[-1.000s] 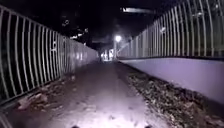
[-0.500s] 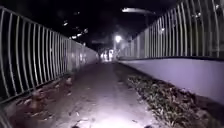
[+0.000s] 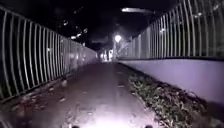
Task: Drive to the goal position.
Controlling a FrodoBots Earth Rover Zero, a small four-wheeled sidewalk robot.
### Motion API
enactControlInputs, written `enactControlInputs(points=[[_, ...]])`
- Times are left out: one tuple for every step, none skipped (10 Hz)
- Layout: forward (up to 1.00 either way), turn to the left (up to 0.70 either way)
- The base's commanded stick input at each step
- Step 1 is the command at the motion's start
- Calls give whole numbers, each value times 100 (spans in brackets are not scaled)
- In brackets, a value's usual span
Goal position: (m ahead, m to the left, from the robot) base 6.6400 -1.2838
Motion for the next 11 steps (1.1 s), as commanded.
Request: enactControlInputs(points=[[50,34],[50,43],[50,25],[50,6],[50,0],[50,0],[50,0],[50,0],[50,0],[50,0],[50,0]])
